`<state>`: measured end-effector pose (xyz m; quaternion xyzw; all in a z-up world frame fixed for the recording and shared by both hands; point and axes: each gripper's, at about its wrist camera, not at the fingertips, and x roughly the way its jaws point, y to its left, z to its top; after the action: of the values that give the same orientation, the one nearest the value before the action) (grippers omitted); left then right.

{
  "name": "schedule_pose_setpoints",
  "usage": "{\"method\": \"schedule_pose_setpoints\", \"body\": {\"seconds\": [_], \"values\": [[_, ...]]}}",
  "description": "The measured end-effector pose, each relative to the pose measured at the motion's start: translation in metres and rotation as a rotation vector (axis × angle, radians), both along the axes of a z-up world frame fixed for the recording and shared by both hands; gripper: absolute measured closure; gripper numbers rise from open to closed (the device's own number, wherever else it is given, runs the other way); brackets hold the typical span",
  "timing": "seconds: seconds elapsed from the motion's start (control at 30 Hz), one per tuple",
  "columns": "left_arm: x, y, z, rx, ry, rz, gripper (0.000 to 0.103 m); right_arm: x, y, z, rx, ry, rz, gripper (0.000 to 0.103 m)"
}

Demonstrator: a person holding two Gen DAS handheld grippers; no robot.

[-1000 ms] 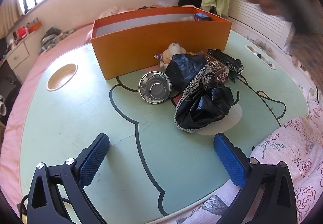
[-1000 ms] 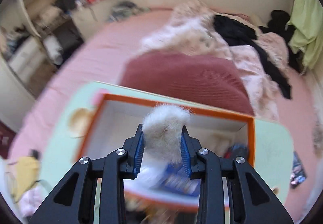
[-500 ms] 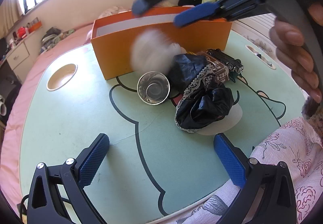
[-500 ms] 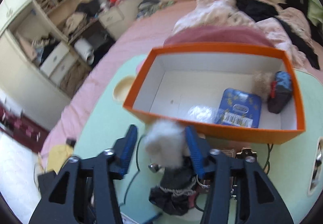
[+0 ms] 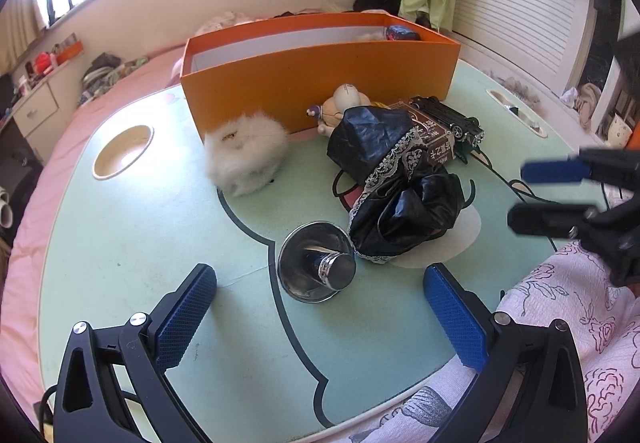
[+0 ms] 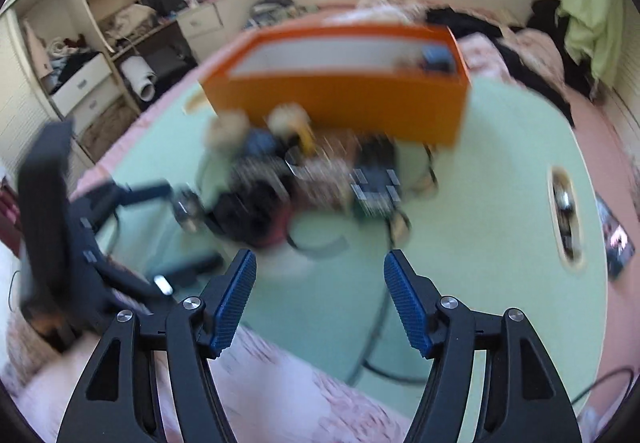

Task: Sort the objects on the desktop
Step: 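Place the white pompom on the table beside the box, open right gripper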

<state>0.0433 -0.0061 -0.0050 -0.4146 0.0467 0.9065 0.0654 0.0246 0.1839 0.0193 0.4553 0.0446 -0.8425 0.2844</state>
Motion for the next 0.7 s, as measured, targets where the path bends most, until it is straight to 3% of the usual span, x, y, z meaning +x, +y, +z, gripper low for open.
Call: {"method": "schedule_pose_setpoints", "body": {"seconds": [0.07, 0.17, 0.2, 0.7], "values": [[0.000, 0.000, 0.000, 0.000, 0.001, 0.000, 0.000, -0.003, 0.005, -0.009, 0.015, 0.008, -0.019, 0.032], [0.000, 0.000, -0.002, -0.001, -0.001, 0.001, 0.000, 0.001, 0.002, -0.017, 0.142, 0.136, -0.057, 0.008], [0.000, 0.001, -0.003, -0.001, -0.001, 0.002, 0.000, 0.000, 0.002, -0.020, 0.128, 0.147, -0.046, 0.000], [0.000, 0.000, -0.003, -0.001, -0.001, 0.002, 0.000, -0.005, 0.000, -0.022, 0.121, 0.148, -0.034, 0.000]]}}
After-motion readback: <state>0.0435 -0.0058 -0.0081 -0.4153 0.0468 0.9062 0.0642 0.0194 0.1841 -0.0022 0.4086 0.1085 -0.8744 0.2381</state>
